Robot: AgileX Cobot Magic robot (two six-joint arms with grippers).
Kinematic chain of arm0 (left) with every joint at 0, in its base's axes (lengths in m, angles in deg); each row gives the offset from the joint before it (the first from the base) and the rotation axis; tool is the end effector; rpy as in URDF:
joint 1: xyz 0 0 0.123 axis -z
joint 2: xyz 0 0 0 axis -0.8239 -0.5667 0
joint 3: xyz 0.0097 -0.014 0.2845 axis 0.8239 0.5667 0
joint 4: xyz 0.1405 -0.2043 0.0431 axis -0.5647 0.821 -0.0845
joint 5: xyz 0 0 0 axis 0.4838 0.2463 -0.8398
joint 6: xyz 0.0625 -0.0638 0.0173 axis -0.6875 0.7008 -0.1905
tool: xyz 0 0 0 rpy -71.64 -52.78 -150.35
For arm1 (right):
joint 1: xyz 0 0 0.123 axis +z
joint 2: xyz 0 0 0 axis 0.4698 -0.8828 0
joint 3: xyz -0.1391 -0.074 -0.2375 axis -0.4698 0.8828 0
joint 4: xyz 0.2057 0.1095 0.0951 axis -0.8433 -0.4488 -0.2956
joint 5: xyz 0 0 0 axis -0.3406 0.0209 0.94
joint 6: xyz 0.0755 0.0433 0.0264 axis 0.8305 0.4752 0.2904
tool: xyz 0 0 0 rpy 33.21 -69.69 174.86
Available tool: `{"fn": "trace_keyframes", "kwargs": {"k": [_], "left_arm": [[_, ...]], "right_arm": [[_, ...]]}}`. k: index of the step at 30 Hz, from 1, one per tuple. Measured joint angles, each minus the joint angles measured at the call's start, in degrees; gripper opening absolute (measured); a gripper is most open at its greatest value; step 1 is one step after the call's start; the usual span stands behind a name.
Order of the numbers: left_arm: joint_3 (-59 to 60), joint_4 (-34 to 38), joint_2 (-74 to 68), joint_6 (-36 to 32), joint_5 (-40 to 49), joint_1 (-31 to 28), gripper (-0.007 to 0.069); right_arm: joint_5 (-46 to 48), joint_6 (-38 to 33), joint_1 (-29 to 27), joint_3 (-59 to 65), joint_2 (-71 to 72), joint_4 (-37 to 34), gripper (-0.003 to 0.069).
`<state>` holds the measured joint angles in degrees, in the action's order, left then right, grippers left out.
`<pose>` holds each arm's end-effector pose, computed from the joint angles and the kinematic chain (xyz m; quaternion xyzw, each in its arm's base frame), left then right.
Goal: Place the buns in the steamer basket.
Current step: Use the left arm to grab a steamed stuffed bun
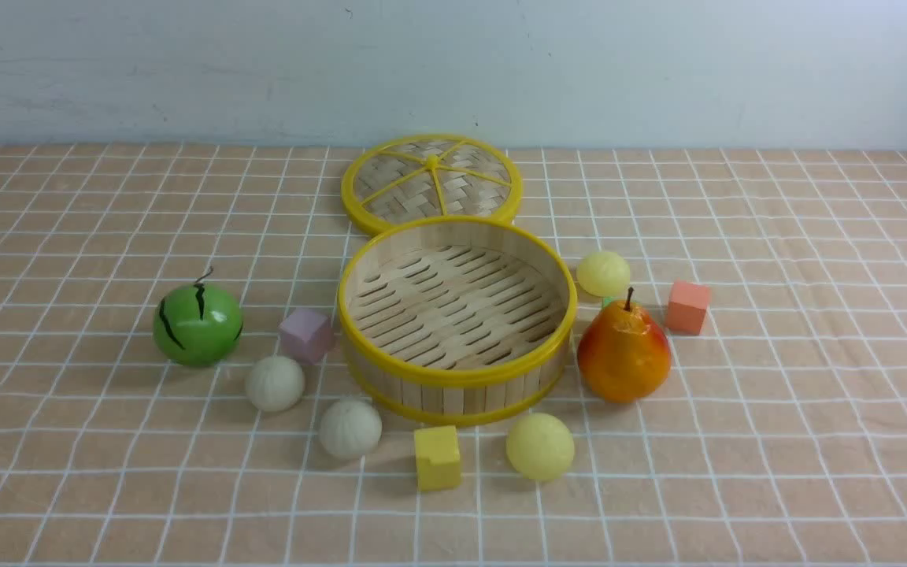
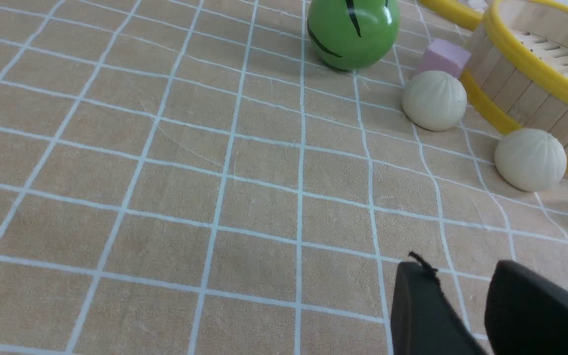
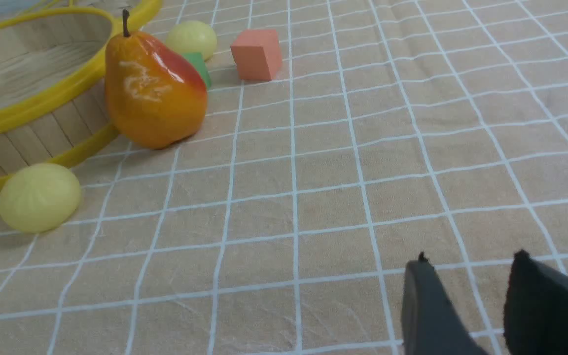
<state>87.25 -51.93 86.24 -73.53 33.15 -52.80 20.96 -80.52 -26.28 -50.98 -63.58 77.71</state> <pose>0.0523 -0.0056 0.1698 -0.0902 0.8020 -0.1149 0.5792 0.0517 0.0029 0.1721 0.0590 0.8072 0.0689 0.5833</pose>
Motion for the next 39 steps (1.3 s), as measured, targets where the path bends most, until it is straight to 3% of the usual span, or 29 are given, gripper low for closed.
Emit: {"fn": "trace_keyframes", "kwargs": {"k": [21,23,28,32,35,39], "left_arm": [[0.00,0.34,0.00,0.00,-0.77,0.00,0.0227],[0.00,3.99,0.00,1.04,-3.95,0.00,0.0228],[0.00,25.35,0.00,6.85,-18.94,0.00,0.0233],[-0.34,35.84,0.00,7.53,-24.11,0.00,0.0231],[-4.52,36.53,0.00,6.13,-18.95,0.51,0.0204],[-19.41,30.43,-2.05,-2.29,-3.77,1.69,0.0103]], "right_arm": [[0.00,0.00,0.00,0.00,0.00,0.00,0.0239],[0.00,0.00,0.00,0.00,0.00,0.00,0.0239],[0.00,0.00,0.00,0.00,0.00,0.00,0.0239],[0.00,0.00,0.00,0.00,0.00,0.00,0.0239],[0.00,0.00,0.00,0.00,0.00,0.00,0.0239],[0.00,0.00,0.00,0.00,0.00,0.00,0.0239]]}}
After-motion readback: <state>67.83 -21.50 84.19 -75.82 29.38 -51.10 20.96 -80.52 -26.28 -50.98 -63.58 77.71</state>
